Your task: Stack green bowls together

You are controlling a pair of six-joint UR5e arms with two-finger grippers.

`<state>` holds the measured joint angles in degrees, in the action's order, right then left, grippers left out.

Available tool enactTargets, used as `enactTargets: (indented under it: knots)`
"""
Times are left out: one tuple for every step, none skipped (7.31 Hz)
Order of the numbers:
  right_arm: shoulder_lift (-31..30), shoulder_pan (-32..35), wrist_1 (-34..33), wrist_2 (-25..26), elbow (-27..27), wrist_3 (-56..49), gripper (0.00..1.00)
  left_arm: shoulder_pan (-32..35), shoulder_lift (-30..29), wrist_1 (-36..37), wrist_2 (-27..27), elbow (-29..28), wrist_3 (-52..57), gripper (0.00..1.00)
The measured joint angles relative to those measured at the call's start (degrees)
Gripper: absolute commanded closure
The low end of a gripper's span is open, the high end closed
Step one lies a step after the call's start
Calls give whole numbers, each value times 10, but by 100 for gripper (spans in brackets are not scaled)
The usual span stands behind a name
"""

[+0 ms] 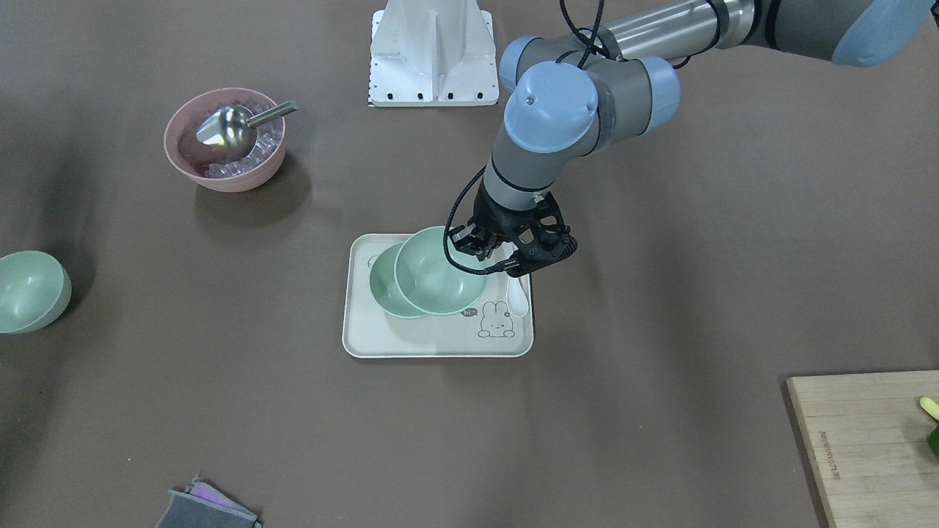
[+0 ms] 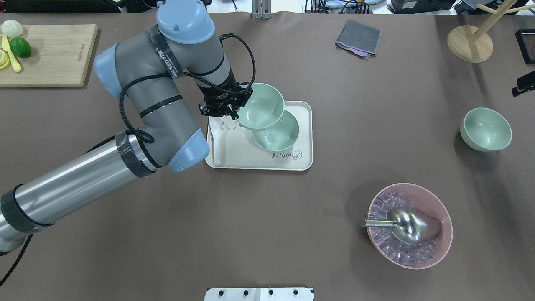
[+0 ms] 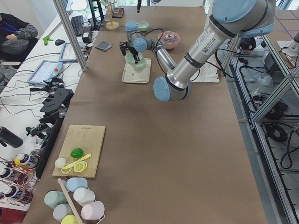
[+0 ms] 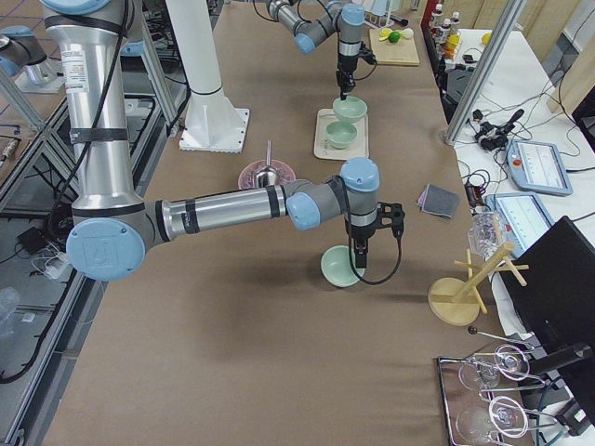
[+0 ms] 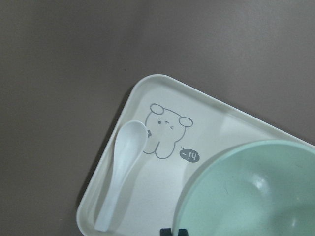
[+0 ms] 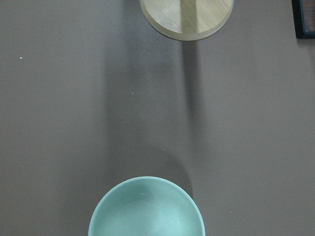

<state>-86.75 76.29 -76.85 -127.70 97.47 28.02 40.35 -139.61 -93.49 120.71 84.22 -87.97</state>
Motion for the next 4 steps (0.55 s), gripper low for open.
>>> enactTargets:
  knots:
    - [0,0,0,0,0,0,0,-8,-10,-23,-10,-23,-21,100]
    - [1,0,0,0,0,0,0,-16,-15,-45,-24,-39,-38,100]
    - [2,0,-1,0,-1,0,0,-23,-16,-56,-35,-45,-49,100]
    - [3,-1,-1,0,-2,0,0,-26,-18,-60,-40,-46,-57,100]
